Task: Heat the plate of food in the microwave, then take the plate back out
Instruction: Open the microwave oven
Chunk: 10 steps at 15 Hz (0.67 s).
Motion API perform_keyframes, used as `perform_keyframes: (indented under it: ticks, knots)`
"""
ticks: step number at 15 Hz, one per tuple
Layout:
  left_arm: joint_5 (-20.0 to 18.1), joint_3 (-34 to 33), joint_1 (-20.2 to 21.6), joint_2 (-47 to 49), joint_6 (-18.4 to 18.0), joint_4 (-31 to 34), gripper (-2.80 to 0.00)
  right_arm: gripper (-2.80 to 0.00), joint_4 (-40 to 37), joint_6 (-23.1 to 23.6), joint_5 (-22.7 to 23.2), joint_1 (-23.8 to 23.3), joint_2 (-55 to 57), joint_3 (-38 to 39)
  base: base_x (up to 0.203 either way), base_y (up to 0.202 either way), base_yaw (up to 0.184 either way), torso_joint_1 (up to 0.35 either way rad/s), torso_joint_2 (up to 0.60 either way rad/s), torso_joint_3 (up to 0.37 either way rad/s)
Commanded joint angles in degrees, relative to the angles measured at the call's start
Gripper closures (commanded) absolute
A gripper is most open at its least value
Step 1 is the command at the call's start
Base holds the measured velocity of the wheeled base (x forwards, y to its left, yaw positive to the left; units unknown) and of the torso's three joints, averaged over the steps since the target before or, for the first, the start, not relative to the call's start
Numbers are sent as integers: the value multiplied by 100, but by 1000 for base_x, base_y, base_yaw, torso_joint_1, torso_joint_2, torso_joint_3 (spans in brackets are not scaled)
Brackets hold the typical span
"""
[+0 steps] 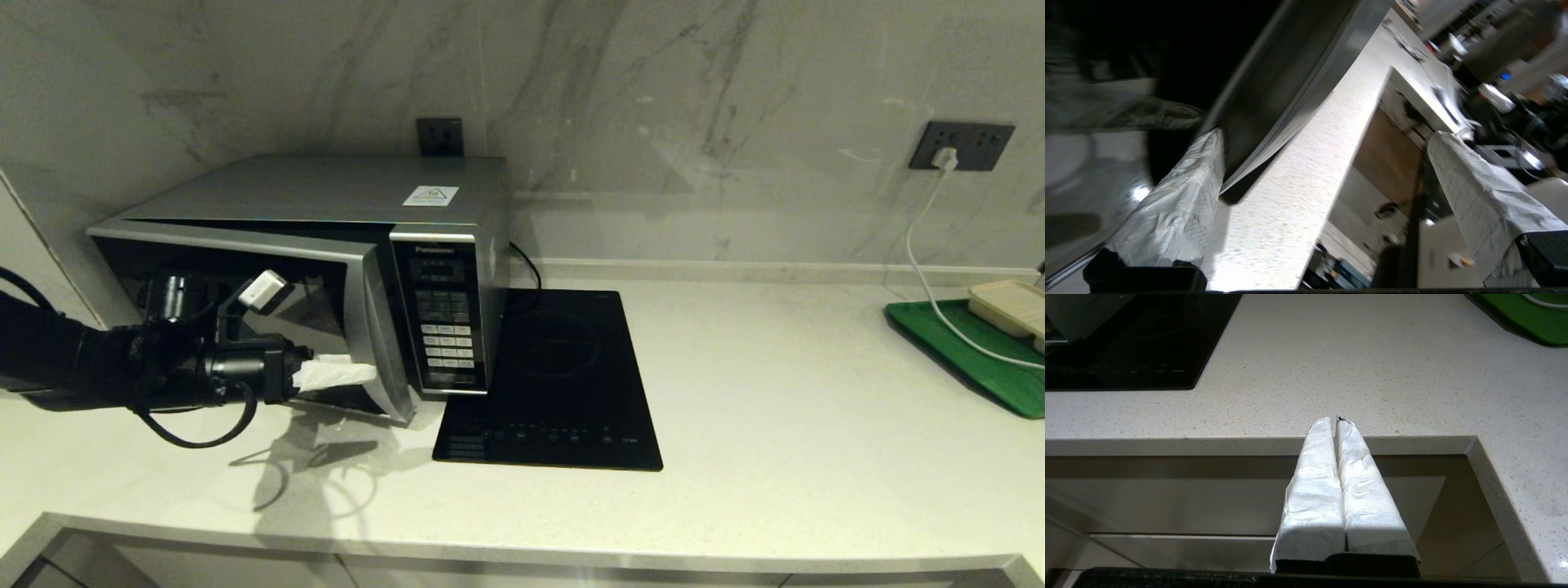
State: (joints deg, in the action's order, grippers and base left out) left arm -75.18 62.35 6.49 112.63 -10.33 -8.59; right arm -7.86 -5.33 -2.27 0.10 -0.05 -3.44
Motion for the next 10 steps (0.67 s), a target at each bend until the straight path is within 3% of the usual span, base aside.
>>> perform_keyframes:
  ticks: [1, 5, 7, 10]
  knots:
    - [-12, -200, 219, -313, -17, -34, -280, 0, -5, -4, -2, -2, 5, 1, 0, 0, 0, 0, 0, 0]
    - [226, -1131, 796, -1214, -276, -46, -280, 0, -5, -4, -2, -2, 5, 1, 0, 0, 0, 0, 0, 0]
    - [684, -1575, 1083, -1760, -537, -41, -280, 0, -5, -4, -2, -2, 5, 1, 0, 0, 0, 0, 0, 0]
    - [1215, -1710, 1321, -2484, -575, -18, -280, 0, -5, -4, -2, -2, 5, 1, 0, 0, 0, 0, 0, 0]
